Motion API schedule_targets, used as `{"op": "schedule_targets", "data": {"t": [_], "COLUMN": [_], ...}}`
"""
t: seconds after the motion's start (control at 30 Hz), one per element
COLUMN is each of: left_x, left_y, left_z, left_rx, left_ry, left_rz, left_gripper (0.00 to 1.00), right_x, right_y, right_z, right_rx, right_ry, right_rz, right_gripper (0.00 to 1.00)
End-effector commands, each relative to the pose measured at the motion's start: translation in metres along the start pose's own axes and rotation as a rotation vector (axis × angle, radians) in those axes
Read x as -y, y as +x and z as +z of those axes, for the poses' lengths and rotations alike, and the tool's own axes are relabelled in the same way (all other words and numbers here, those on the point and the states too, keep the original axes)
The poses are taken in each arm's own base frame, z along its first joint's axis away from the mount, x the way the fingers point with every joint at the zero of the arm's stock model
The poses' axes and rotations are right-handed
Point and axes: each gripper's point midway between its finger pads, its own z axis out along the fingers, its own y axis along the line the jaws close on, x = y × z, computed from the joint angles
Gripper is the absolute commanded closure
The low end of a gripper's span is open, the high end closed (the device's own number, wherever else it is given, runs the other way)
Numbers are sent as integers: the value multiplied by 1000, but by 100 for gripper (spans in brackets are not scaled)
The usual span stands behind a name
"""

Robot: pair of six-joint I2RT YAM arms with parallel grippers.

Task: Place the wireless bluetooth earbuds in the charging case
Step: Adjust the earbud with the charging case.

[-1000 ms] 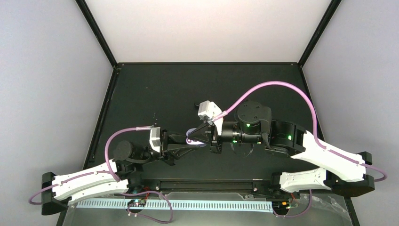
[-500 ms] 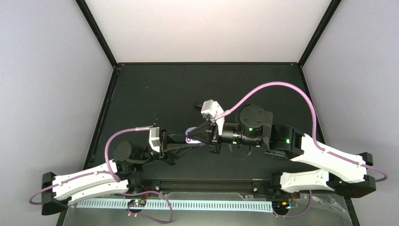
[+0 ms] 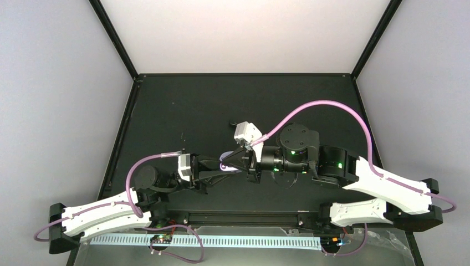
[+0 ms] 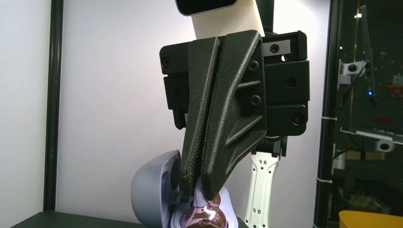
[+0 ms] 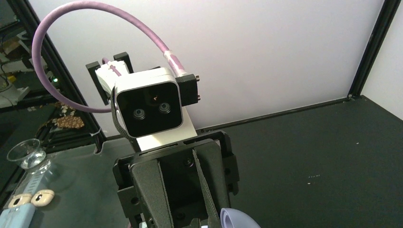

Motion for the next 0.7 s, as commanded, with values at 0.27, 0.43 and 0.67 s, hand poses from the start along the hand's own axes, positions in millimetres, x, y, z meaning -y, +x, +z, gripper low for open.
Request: {"op": "schedule_targets", "data": {"t": [0.27, 0.43, 0.67], "left_x": [20, 18, 13], "left_y": [-25, -24, -31], "left_z": [0, 1, -1], "left_rx": [77, 77, 108], "left_ry": [94, 87, 55], "left_rz": [92, 92, 89], "left_gripper": [98, 98, 98], "right_x": [-12, -16, -16], "right_y": [36, 29, 29], "right_z": [10, 15, 19], "right_rx": [-52, -9, 4], "right_ry": [-55, -65, -64], "right_rz": [-29, 5, 58], "right_gripper": [99, 99, 99]}}
